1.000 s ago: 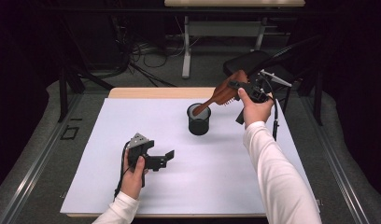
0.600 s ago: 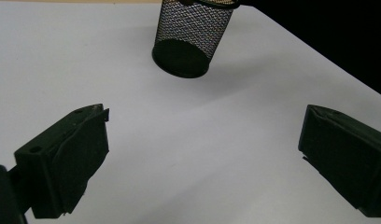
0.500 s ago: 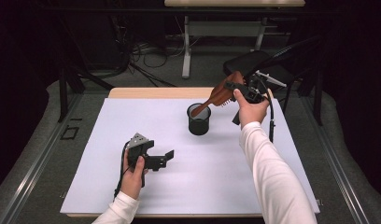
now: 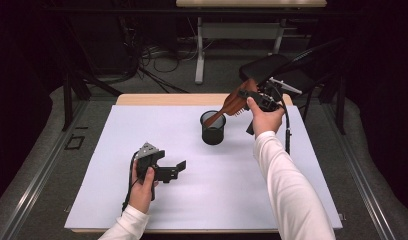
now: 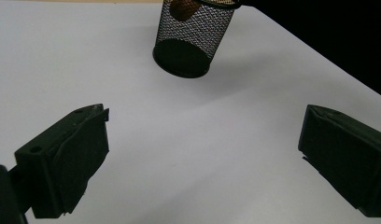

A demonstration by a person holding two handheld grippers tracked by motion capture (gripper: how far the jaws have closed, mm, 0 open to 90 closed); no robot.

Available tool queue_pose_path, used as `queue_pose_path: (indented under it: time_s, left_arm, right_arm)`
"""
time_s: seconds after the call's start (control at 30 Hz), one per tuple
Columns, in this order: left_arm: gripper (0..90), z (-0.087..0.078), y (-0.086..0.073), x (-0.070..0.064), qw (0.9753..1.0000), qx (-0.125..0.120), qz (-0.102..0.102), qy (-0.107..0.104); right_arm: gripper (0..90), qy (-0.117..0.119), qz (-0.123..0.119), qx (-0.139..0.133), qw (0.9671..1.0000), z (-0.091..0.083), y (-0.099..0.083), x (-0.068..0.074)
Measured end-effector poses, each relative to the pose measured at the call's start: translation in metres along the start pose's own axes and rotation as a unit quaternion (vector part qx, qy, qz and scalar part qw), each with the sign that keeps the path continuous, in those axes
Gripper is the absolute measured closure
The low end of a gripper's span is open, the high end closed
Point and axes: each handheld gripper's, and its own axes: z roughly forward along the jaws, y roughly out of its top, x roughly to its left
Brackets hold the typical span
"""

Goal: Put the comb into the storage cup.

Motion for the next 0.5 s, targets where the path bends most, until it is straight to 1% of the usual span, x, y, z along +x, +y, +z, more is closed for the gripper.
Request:
queue_pose_path:
  time_s: [0.17,0.5]
  left_arm:
    - [2.0,0.0001,-0.0001,-0.0001,1.0000,0.000,0.000,0.000]
    - [2.0,0.0003,-0.0002,0.0003,1.0000,0.001,0.001,0.000]
  right_arm:
    - [48.3,-0.008,-0.007,0.003,0.9999,0.0034,-0.0022,-0.0018]
    - [48.3,-0.015,-0.007,0.004,0.9999,0.0093,-0.0079,-0.0062]
